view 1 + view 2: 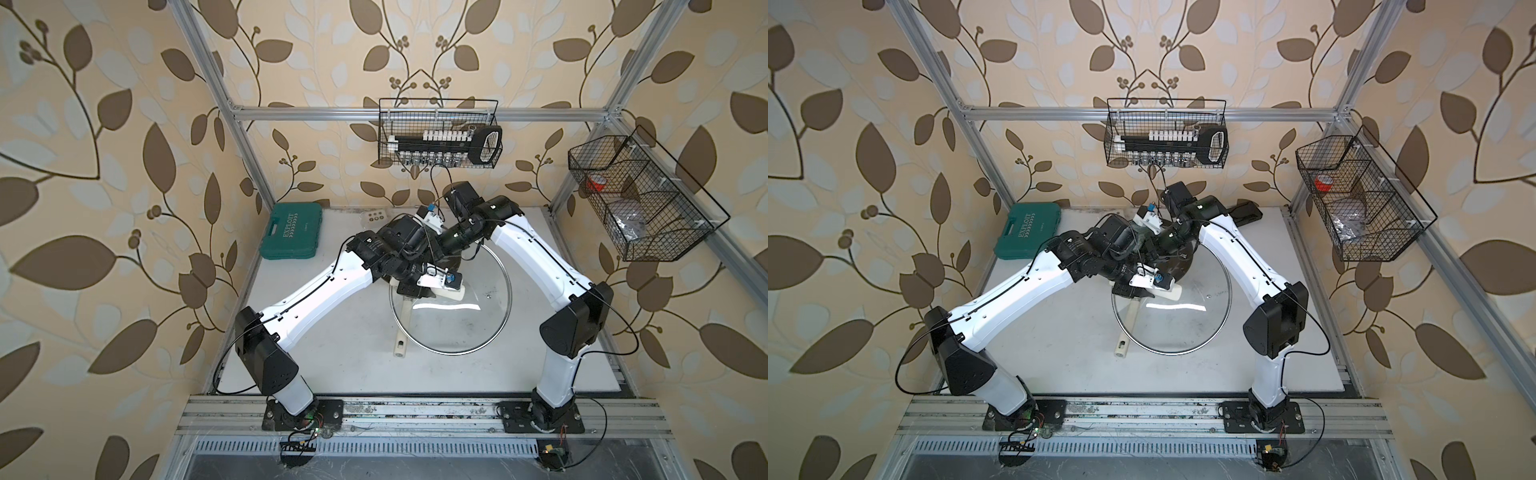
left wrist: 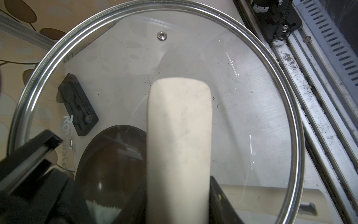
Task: Wipe the pot lid with a cloth
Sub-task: Wipe the pot lid.
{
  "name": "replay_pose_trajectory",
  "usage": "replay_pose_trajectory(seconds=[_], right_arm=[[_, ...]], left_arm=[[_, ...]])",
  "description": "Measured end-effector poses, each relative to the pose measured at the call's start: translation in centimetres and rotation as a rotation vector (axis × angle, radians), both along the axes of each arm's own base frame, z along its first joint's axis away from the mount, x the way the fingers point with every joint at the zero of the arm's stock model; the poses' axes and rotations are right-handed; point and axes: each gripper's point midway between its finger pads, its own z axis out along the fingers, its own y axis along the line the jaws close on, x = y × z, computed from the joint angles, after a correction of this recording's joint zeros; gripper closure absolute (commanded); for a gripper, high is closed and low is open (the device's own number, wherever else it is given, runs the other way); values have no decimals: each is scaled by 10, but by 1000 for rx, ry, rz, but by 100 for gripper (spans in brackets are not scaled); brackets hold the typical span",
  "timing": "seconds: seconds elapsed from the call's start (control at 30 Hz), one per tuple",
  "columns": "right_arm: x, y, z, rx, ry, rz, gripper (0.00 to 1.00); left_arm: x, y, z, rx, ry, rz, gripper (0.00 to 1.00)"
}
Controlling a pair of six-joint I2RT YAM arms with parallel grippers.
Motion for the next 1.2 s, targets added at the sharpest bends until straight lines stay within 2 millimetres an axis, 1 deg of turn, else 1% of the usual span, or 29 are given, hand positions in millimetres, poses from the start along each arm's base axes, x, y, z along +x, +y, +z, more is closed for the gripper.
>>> replay_pose_trajectory(seconds=[0.13,0.2,0.33,0.47,0.57,0.63,0.8,0.9,1.07,1.2], right_arm=[[-1,-15,-11,-19,38,-31,100],[0,-27,-11,-17,47,-54,100],[1,-60,-2,-24,28,-117,100],[-4,-94,7,-36,12,-179,100],[-10,-110,13,-42,2,-204,100],[-13,-116,15,-48,-1,-209,100],[-18,-116,14,-57,8,-198,100],[-18,-107,16,-58,7,-175,100],[-8,-73,21,-43,-10,-113,100],[5,-45,19,-24,-10,-77,100]], left_arm=[[3,-1,-4,-2,-5,5,100],[4,-2,-6,-3,-6,6,100],[5,-1,-9,0,-6,10,100],[4,1,-4,-6,-19,14,100],[2,6,1,-15,-28,21,100],[1,7,3,-19,-32,21,100],[0,8,5,-20,-34,21,100],[-1,9,4,-15,-30,19,100],[-1,9,4,-15,-31,16,100],[-2,8,4,-15,-31,14,100]])
